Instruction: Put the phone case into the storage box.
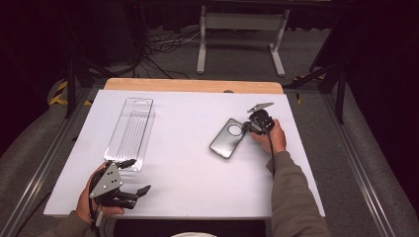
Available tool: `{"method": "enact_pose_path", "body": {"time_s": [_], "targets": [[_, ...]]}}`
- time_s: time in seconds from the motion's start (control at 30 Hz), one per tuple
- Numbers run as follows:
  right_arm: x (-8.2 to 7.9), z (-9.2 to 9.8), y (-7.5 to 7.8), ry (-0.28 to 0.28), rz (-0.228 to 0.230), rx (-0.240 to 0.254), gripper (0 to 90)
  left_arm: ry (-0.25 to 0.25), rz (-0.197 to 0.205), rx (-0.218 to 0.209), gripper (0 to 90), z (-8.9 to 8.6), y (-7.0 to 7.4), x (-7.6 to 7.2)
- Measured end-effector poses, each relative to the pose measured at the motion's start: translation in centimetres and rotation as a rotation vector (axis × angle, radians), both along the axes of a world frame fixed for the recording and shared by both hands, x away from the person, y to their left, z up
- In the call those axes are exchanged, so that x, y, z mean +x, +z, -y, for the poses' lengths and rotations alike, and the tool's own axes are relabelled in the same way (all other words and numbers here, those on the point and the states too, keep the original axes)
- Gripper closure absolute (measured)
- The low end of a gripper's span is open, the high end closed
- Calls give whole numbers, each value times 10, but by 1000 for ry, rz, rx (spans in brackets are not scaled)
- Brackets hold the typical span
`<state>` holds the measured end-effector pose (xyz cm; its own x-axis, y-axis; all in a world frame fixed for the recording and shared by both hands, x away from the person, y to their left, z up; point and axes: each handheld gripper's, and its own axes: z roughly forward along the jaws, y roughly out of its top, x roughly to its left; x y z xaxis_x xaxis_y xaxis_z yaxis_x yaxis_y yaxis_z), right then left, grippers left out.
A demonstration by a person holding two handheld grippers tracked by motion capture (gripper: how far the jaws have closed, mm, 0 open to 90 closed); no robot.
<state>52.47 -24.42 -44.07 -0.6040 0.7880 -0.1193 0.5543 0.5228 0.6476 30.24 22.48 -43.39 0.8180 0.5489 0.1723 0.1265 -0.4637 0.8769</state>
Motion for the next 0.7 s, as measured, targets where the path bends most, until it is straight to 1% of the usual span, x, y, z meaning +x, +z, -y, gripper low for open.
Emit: {"method": "enact_pose_path", "body": {"time_s": [0.1, 0.17, 0.23, 0.4, 0.43, 0.53, 0.57, 0.67, 0.7], "targets": [[0, -2, 1, 24, 15, -36, 877, 1, 0, -1, 93, 0, 0, 0], [-2, -3, 1, 33, 25, -48, 884, 5, 1, -1, 93, -1, 0, 0], [-3, -2, 1, 44, 39, -49, 888, 4, 4, -1, 93, -1, 0, 0], [-10, -4, 3, 70, 95, -50, 890, 6, 2, -5, 93, -1, 0, 0], [-14, -5, 6, 77, 128, -52, 891, 5, 8, 0, 93, -1, 1, 0], [-24, -5, 14, 92, 180, -31, 890, 5, 10, -5, 93, -1, 1, 0], [-28, -6, 19, 100, 207, -34, 890, 5, 7, -8, 93, -1, 1, 0], [-41, -6, 31, 122, 260, -25, 890, 10, 14, -13, 93, -2, 3, 1], [-46, -6, 35, 132, 281, -24, 890, 9, 7, -18, 93, -2, 4, 1]]}}
